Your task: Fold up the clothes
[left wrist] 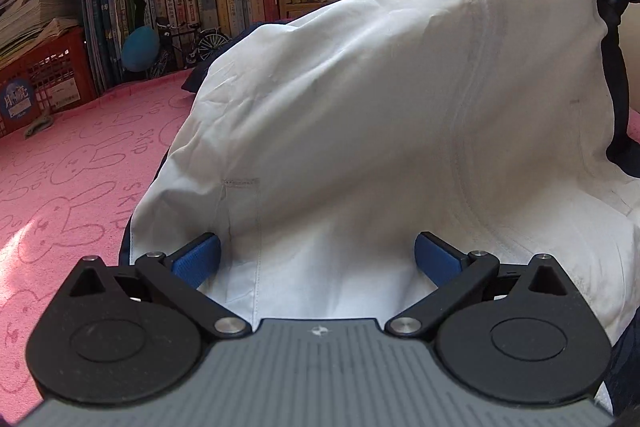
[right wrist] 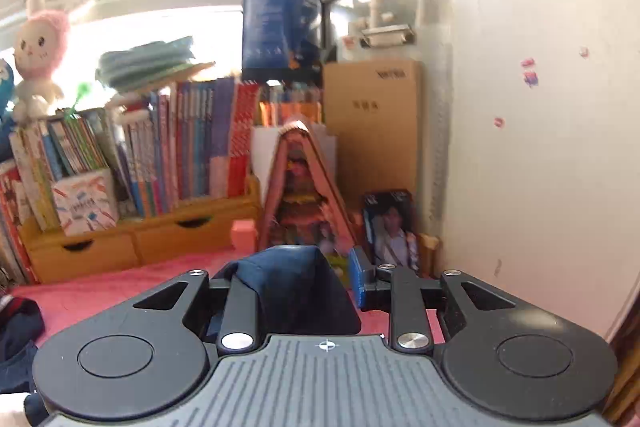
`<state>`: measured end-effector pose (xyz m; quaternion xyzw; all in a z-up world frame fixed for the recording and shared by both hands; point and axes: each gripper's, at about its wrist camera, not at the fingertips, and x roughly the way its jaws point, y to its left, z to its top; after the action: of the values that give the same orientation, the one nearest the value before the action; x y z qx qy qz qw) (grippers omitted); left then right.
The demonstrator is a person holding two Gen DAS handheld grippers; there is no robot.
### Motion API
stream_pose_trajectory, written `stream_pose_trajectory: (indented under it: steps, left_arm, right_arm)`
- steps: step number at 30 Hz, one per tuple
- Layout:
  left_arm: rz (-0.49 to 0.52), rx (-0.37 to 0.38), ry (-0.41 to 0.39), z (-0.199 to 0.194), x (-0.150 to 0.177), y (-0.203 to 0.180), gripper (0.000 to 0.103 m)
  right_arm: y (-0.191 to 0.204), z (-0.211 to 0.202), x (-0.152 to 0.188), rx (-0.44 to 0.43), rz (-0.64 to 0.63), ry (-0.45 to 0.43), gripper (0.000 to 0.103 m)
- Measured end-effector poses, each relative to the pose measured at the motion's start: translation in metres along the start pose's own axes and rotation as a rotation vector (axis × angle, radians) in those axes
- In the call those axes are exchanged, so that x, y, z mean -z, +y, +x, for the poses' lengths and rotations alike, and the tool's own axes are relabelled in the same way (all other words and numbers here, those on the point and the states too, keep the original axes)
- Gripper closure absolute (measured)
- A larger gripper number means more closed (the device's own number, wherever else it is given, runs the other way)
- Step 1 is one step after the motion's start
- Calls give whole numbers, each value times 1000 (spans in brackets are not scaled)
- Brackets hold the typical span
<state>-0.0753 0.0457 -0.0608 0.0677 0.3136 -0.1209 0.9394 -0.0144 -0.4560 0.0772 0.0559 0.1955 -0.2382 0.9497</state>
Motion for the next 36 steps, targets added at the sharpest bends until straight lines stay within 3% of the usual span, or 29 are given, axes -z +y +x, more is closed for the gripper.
stream_pose_trajectory:
  steps: [2,4,6,9,11,14,17,20,23,25,26,28,30,32,33,34,35,36]
  left_arm:
    - [-20,10,7,0,-1,3,0]
    - [-30,18,13,0,-2,5,0]
    - [-30,19,14,-1,-3,6,0]
    - [-30,20,14,-2,-5,7,0]
    - [-30,20,14,-3,-5,7,0]
    - [-30,20,13,-3,-5,7,0]
    - [-31,20,13,-4,-6,6,0]
    - [-31,20,10,-4,-7,6,0]
    - [-31,22,7,-4,-6,6,0]
    - [-32,24,5,-5,-6,6,0]
    - [-32,25,4,-5,-6,6,0]
    - [-32,25,2,-6,-6,6,0]
    - [-33,26,3,-6,-8,6,0]
    - [-39,31,5,-6,-8,7,0]
    - [-41,33,5,-6,-8,7,0]
    - [-43,35,6,-5,-9,7,0]
    - [-43,35,5,-5,-9,7,0]
    - [-43,34,6,-5,-9,7,0]
  right_arm:
    - [-11,15,24,23,-85,139,67]
    - [-12,20,51,43,-174,246,48]
    - [-11,12,72,57,-228,297,41]
    - [-16,-20,75,45,-217,299,37]
    - [-11,-50,59,13,-178,238,32]
    - [6,-94,23,-116,-135,48,5]
    - [45,-102,-5,-378,-156,-19,0]
    - [122,-68,-9,-583,-241,69,0]
    - [212,-22,16,-665,-427,139,0]
    - [250,7,41,-702,-559,116,1]
    - [261,20,51,-705,-569,177,1]
    - [283,44,72,-707,-580,309,2]
    - [289,58,86,-779,-562,452,3]
    - [293,50,96,-811,-605,482,8]
    - [295,46,101,-826,-628,495,31]
    - [295,39,103,-822,-634,485,61]
    - [295,31,104,-816,-639,473,68]
    - [295,23,106,-811,-644,461,83]
